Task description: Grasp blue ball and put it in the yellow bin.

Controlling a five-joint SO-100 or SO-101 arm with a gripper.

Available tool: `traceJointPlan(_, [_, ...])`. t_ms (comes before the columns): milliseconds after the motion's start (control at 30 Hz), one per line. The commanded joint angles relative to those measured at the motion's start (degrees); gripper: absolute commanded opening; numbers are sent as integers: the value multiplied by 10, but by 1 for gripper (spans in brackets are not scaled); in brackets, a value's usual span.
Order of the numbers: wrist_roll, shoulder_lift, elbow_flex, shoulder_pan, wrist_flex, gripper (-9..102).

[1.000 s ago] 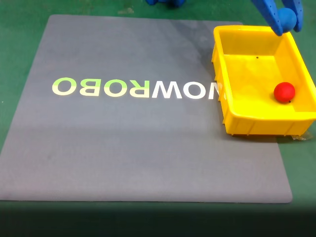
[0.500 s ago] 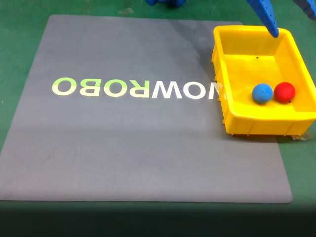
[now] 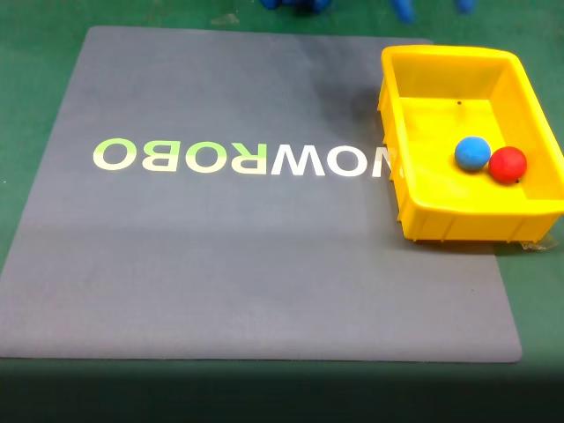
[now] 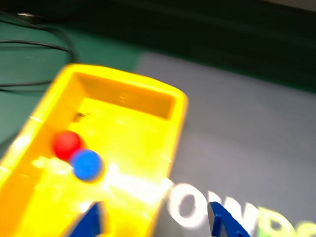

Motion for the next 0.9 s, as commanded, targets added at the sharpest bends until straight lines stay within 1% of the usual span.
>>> traceJointPlan(0, [-26, 184, 151, 66, 3, 7])
traceJointPlan(67, [-40, 269, 233, 98, 25, 0])
traceJointPlan(300, [-55, 480, 417, 173, 142, 0])
traceJointPlan(400, [-58, 547, 483, 192, 172, 0])
traceJointPlan(500, [-69, 595, 542, 207, 196, 0])
traceJointPlan(767, [-103, 683, 686, 237, 205, 0])
traceJointPlan(867, [-97, 697, 690, 236, 254, 0])
